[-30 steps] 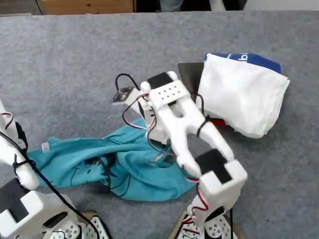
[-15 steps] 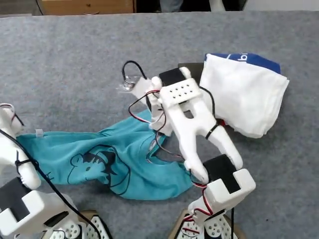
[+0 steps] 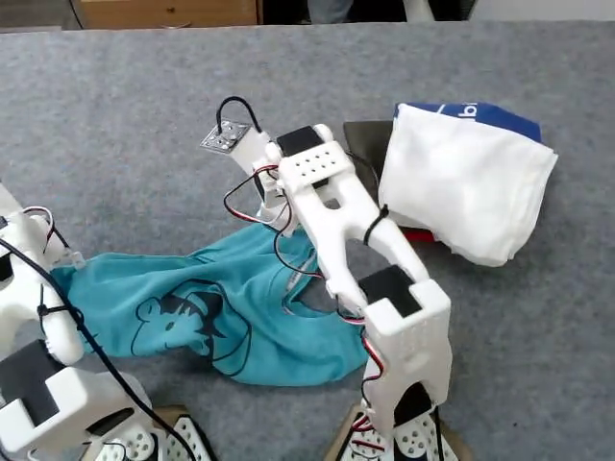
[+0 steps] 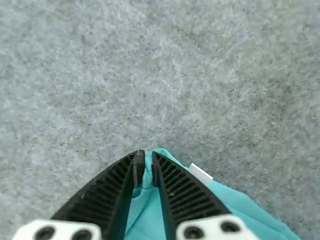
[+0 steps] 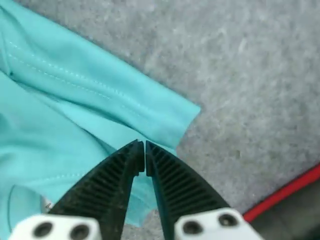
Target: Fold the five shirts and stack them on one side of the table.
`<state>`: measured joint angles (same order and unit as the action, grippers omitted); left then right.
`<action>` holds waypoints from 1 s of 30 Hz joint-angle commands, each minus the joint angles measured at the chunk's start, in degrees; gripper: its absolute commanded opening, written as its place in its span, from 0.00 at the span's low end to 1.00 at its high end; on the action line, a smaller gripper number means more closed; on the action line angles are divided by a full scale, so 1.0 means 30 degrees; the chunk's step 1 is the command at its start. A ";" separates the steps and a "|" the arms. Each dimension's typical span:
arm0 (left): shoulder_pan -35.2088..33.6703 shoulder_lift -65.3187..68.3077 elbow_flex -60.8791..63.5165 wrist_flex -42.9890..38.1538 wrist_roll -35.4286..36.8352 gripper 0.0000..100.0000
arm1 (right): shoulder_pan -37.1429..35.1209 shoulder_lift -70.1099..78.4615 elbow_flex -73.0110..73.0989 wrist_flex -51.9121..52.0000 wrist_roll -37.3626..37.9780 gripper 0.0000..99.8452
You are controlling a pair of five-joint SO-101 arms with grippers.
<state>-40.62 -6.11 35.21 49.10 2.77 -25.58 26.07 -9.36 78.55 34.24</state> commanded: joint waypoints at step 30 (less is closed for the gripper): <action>0.0132 -0.0498 -0.0044 -0.0322 0.0147 0.03 | -0.0791 -0.1861 -0.1802 0.1495 0.0059 0.01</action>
<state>-40.62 -6.11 35.21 49.01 2.77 -28.57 16.92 -7.52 82.68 36.53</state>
